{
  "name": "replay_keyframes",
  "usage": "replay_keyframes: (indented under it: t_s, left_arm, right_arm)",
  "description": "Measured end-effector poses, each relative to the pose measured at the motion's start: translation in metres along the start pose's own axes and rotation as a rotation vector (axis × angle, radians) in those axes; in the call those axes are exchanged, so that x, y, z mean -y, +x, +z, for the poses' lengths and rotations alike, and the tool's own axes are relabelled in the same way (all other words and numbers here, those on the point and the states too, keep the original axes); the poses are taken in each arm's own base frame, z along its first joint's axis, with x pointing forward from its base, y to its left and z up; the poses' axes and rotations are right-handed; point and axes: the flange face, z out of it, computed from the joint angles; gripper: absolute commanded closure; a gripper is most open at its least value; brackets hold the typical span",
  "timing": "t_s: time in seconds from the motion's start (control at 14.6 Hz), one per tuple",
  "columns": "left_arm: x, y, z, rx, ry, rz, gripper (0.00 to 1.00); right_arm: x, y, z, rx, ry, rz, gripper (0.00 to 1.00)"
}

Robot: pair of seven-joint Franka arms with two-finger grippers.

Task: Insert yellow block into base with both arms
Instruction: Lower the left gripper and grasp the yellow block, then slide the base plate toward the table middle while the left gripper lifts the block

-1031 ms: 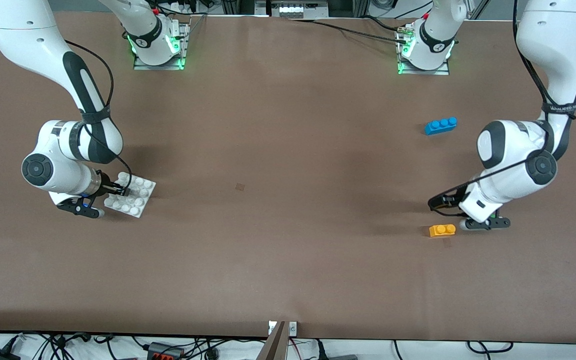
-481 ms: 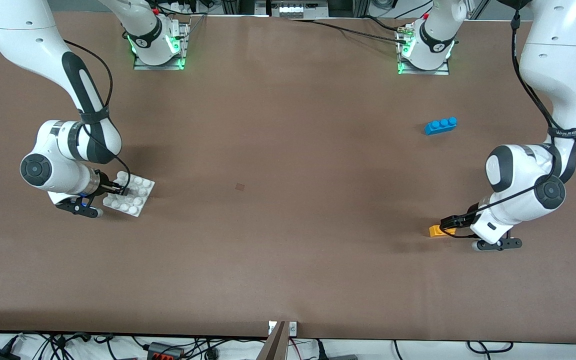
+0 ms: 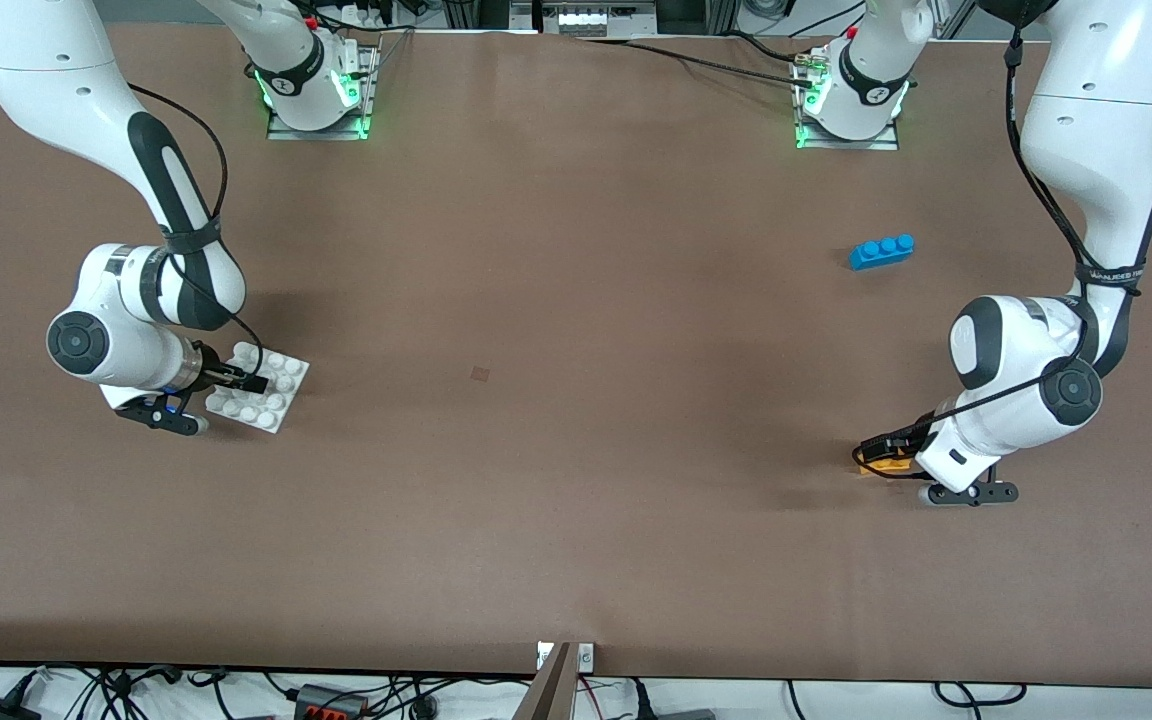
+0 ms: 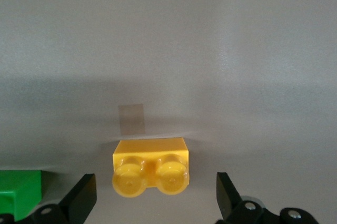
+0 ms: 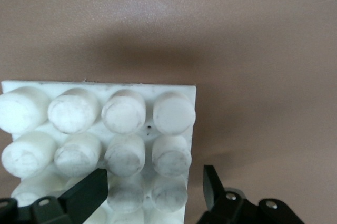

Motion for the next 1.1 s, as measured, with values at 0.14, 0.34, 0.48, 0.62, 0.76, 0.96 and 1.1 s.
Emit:
replay_keyframes:
  t_s: [0.14, 0.34, 0.48, 0.62, 0.76, 0.96, 1.1]
  left_arm:
    - [-0.003, -0.001, 0.003, 0.005, 0.000, 0.004, 0.00]
    - [-0.005, -0.003, 0.012, 0.018, -0.001, 0.008, 0.00]
    - [-0.005, -0.004, 0.016, 0.023, 0.000, 0.007, 0.00]
    - [-0.005, -0.004, 0.020, 0.029, 0.002, 0.010, 0.00]
    - [-0.005, -0.005, 0.022, 0.030, 0.028, 0.038, 0.00]
    - [-0.001, -0.001, 0.022, -0.009, 0.060, 0.061, 0.00]
    - [0.002, 0.001, 0.025, -0.028, 0.061, 0.059, 0.02]
  right_arm:
    - [0.001, 0.000, 0.000, -0.001, 0.000, -0.004, 0.49]
    - [0.000, 0.000, -0.001, -0.001, -0.001, -0.010, 0.50]
    - [0.004, -0.001, -0.001, -0.001, 0.001, -0.018, 0.49]
    - [0.029, -0.007, -0.003, -0.001, 0.003, -0.058, 0.48]
    - [0.069, -0.019, -0.005, -0.006, -0.001, -0.118, 0.48]
    - [0.128, -0.041, -0.008, -0.008, 0.024, -0.164, 0.48]
    - [0.162, -0.053, -0.012, 0.007, 0.099, -0.149, 0.48]
